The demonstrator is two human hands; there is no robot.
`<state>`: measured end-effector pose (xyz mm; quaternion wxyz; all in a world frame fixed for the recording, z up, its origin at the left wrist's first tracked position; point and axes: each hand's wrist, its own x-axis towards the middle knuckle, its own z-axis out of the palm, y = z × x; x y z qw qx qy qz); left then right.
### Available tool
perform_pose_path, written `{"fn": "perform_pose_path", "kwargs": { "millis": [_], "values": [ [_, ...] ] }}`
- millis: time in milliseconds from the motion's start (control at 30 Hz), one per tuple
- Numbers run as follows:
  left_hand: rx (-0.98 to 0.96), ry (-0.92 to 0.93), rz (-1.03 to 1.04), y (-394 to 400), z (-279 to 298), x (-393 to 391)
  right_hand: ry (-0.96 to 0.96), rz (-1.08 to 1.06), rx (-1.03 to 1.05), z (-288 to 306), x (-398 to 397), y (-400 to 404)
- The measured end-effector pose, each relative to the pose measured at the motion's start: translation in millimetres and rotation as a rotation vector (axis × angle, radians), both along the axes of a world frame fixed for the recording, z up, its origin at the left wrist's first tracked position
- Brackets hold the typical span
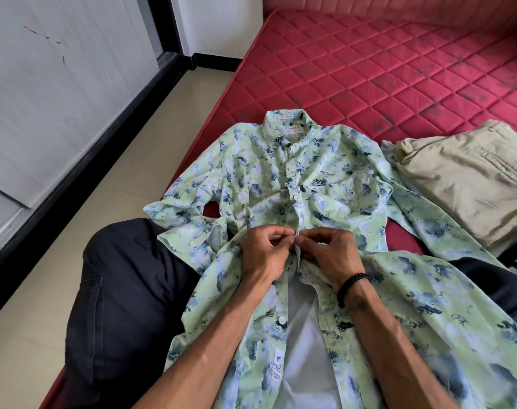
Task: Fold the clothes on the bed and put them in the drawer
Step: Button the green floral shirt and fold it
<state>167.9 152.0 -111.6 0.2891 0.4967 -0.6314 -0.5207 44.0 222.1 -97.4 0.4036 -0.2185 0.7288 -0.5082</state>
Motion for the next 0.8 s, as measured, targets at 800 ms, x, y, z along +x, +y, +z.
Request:
{"fn": "perform_pose_path", "kwargs": {
  "millis": [800],
  "values": [
    [0.104,0.042,0.146,3.6,1.0,-2.0,0.28,0.062,0.022,5.3,7.4,-1.0]
  ]
}}
